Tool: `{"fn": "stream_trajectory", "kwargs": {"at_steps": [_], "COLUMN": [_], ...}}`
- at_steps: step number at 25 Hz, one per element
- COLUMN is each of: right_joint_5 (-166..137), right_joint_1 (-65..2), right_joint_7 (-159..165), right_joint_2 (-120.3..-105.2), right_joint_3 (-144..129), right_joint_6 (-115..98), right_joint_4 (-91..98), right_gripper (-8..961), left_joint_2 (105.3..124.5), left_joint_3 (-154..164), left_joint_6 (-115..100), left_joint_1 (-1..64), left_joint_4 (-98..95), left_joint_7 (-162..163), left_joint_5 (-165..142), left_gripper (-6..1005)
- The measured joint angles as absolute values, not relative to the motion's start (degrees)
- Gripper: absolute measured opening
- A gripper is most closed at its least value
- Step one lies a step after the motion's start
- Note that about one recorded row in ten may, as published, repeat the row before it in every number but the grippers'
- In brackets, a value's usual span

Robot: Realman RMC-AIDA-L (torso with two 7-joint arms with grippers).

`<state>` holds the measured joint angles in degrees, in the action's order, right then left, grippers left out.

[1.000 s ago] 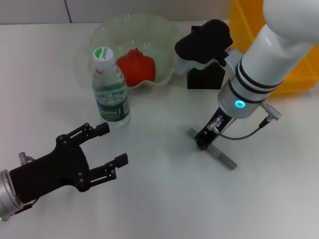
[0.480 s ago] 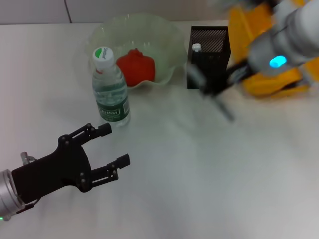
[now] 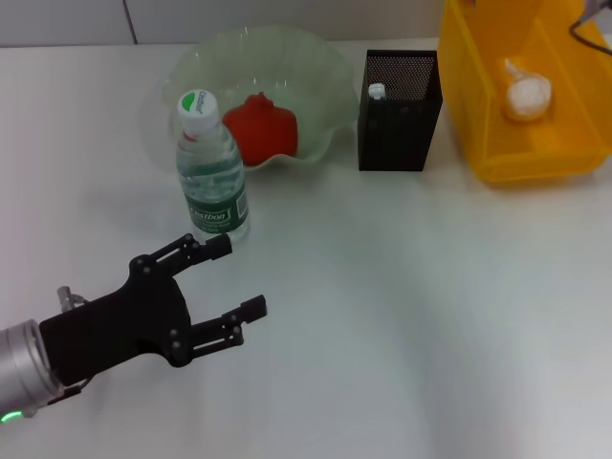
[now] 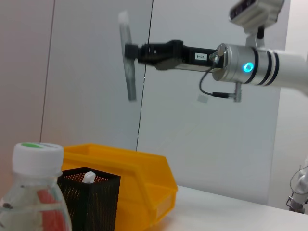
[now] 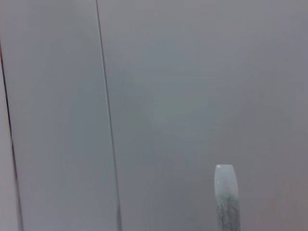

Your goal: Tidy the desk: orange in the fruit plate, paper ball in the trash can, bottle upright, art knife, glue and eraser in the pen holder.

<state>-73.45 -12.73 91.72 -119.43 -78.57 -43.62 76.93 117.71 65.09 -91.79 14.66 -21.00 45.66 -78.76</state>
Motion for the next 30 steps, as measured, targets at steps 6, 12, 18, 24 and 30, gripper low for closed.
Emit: {"fn": "stream_trajectory", "kwargs": {"at_steps": [6, 12, 18, 24, 30], "right_joint_5": [-45.8, -44.5, -44.0, -43.8, -43.4], "right_joint_1": [-20.8, -32.3, -34.8, -34.1, -31.0], "right_joint_7": [55.0, 48.3, 45.9, 45.6, 42.7], "right_joint_2": [-119.32, -118.94, -119.36, -119.53, -119.59], "right_joint_3": [-77.2, -74.5, -74.8, -74.7, -74.4], "right_joint_6": [-59.4, -62.1, -58.3, -58.1, -62.1], "right_joint_4": [45.9, 25.2, 22.2, 21.5, 21.9], "right_gripper": [132, 131, 143, 212, 281], "left_joint_2": [117.85, 117.86, 117.86, 117.93, 117.95], "left_joint_3": [65.5, 65.6, 65.8, 66.1, 66.1], "left_joint_6": [-91.7, -91.7, -91.7, -91.7, -91.7], "left_joint_1": [15.3, 15.9, 16.0, 16.1, 16.1], "left_joint_4": [-21.0, -20.7, -20.7, -21.0, -21.0], "left_joint_7": [45.9, 46.0, 46.1, 46.1, 46.1], "left_joint_5": [-78.8, -78.7, -78.7, -78.7, -78.7], "left_gripper": [827, 827, 827, 827, 827]}}
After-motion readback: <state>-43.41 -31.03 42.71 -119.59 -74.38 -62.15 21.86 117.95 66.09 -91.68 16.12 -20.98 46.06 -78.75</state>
